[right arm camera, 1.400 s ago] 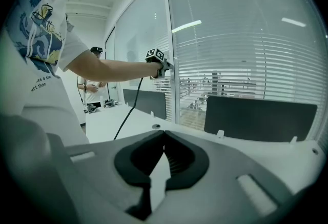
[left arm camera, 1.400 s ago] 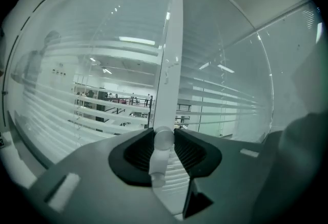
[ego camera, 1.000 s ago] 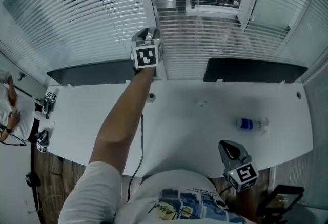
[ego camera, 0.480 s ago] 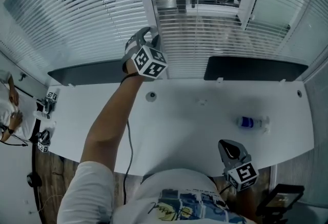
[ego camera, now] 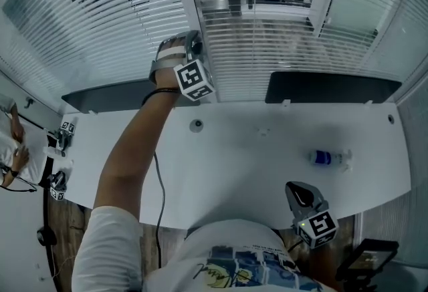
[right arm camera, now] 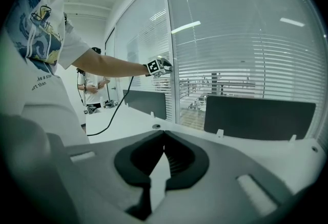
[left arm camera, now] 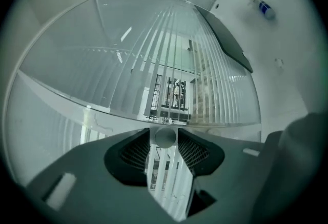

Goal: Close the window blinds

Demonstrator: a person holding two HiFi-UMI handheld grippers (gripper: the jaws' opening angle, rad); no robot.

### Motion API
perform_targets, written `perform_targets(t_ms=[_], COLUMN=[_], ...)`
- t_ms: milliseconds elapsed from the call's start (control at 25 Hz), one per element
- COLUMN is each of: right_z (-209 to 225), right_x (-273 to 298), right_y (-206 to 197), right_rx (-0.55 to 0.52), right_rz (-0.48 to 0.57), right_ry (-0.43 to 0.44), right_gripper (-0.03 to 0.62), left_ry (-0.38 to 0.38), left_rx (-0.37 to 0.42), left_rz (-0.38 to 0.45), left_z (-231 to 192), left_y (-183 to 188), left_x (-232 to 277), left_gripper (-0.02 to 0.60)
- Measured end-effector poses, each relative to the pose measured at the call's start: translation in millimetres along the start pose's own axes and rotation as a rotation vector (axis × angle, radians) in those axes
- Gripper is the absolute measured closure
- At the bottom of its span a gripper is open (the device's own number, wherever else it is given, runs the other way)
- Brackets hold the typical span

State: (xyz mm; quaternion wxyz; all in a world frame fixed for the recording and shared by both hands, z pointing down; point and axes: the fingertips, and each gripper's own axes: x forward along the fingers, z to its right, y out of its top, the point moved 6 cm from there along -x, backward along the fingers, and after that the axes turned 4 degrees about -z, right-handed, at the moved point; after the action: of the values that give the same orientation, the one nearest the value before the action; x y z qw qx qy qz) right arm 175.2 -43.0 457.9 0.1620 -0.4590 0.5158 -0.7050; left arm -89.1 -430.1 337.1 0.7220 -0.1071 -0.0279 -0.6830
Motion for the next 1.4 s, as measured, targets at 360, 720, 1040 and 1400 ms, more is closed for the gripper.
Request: perform_targets(t_ms=[360,720,1040,1400], right_z=[3.0,2.9,2.9,3.2], right_x=[1.2,6.5,6.4,7.9], right_y=[-2.3,0.6,-1.9,-3.4], right_rx=[-0.009,-0.013,-0.011,-0.007], right_rz=[0.003,-0.001,-0.006,-0.005], right_ry=[-0.003,0.002,0.004,0.012], right_gripper=[0.591,0.591,0.591,0.591], left_ry=[0.006,-0.018,-0.052,-0.122], left_rx=[-0.039,-0.422,-0.745,-1.203], left_rz=[-0.016,-0.012,0.000,0.031], left_z=[2.8,-4.0,-8.9,-15.5], left_y=[0.4,-3.4,-7.7,-18.3], left_x=[1.8,2.9,-0.1,-2.3], left_gripper=[0.460,0.457,0.457,0.457])
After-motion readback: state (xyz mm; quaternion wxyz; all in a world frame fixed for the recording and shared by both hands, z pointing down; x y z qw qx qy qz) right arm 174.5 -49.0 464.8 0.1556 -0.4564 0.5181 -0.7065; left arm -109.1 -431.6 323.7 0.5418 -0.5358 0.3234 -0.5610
